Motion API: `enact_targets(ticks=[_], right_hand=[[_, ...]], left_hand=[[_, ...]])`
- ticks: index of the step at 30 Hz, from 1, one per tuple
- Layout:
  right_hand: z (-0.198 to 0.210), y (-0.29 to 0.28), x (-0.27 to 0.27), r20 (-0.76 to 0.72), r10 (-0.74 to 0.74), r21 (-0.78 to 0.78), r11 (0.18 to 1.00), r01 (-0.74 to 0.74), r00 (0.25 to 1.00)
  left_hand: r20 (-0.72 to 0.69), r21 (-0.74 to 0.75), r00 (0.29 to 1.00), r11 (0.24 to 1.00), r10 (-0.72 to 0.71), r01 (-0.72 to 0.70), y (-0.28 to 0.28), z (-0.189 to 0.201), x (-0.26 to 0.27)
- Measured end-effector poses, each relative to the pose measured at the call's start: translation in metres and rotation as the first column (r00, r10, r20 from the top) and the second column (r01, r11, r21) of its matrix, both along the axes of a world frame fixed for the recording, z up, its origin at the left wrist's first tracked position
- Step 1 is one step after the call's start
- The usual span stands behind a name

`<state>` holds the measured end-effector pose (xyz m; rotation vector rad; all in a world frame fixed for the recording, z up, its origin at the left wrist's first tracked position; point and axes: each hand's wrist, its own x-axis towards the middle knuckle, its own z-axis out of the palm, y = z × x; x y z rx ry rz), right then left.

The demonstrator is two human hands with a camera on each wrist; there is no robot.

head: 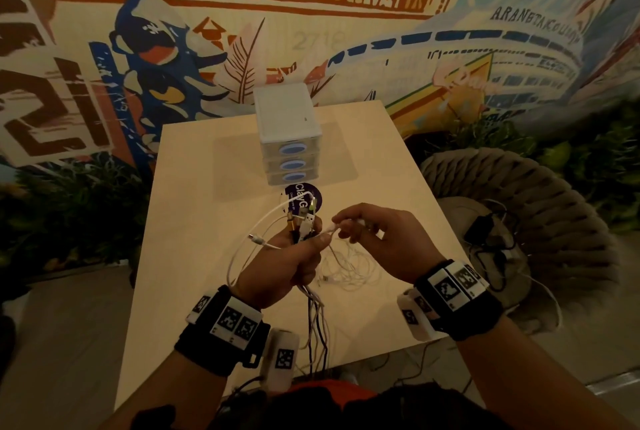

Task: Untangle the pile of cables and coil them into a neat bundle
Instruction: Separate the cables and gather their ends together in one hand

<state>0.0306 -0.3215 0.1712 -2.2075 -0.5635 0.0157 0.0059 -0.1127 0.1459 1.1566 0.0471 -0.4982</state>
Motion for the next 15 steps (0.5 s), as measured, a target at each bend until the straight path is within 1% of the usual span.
enact_targets(ticks=[2,4,5,7,8,9,12,14,15], right_hand=[[-0.002,-0.004,0.0,-0.063,-0.043,0.097,0.994,0.049,0.997],[-0.005,-0.009,0.001,-0.119,-0.13,0.206,0.967,0.152,0.984],[-0.007,-0.012,0.003,-0.146,-0.174,0.237,0.95,0.205,0.974],[-0.014,-0.018,0.007,-0.192,-0.235,0.238,0.931,0.278,0.953],[-0.018,-0.022,0.008,-0.22,-0.232,0.23,0.932,0.282,0.947],[-0.022,-0.025,0.009,-0.25,-0.197,0.231,0.939,0.256,0.948],[-0.023,-0.028,0.006,-0.326,-0.039,0.281,0.95,0.136,0.945],[-0.018,-0.026,0.006,-0.344,0.005,0.31,0.945,0.108,0.939],[-0.015,-0.024,0.006,-0.333,0.008,0.3,0.949,0.098,0.943]], left_hand=[[-0.036,-0.032,0.999,0.999,0.005,-0.006,0.002,0.0,0.001],[-0.066,-0.046,0.998,0.999,-0.009,0.006,0.005,0.002,0.002],[-0.085,-0.056,0.996,0.998,-0.012,0.007,0.006,0.002,0.002],[-0.117,-0.095,0.993,0.995,0.005,-0.016,0.007,0.004,0.004],[-0.119,-0.098,0.993,0.995,0.019,-0.03,0.008,0.004,0.005],[-0.115,-0.083,0.993,0.996,0.033,-0.043,0.007,0.004,0.005],[-0.03,0.05,0.995,0.995,0.092,-0.091,0.006,0.001,0.006],[0.028,0.132,0.992,0.984,0.121,-0.123,0.004,-0.001,0.007],[0.049,0.149,0.991,0.98,0.125,-0.131,0.003,-0.002,0.007]])
